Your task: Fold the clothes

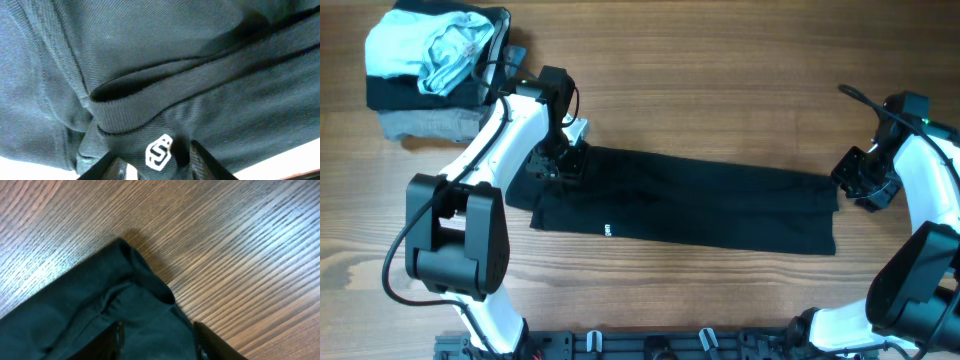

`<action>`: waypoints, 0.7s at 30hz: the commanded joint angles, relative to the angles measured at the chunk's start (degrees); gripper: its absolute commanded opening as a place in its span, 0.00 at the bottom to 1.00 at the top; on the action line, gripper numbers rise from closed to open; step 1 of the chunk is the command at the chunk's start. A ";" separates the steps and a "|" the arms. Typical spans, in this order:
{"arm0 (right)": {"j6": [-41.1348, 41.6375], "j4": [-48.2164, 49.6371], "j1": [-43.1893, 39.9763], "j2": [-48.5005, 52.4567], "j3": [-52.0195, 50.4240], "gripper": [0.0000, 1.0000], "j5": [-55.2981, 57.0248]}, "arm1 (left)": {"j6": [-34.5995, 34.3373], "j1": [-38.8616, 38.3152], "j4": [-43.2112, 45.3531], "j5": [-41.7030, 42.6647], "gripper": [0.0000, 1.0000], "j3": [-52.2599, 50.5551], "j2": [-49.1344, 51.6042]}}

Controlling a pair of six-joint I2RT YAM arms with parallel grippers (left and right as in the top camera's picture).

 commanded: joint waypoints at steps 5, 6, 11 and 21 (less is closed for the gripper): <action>-9.07 5.73 -1.38 -0.52 0.55 0.68 -13.77 | 0.33 0.63 -3.96 -0.98 0.40 0.44 -1.44; -10.62 6.14 -1.38 -0.52 0.52 0.68 -17.33 | 0.28 1.01 -5.73 -0.94 0.40 1.03 -1.70; -8.70 5.09 -2.54 -0.52 0.48 0.75 -18.36 | -2.25 3.80 -7.52 4.50 0.38 2.45 -6.82; -11.19 9.51 -11.61 1.70 -8.17 0.91 -21.62 | -1.64 1.79 14.97 10.88 0.08 -10.29 -6.67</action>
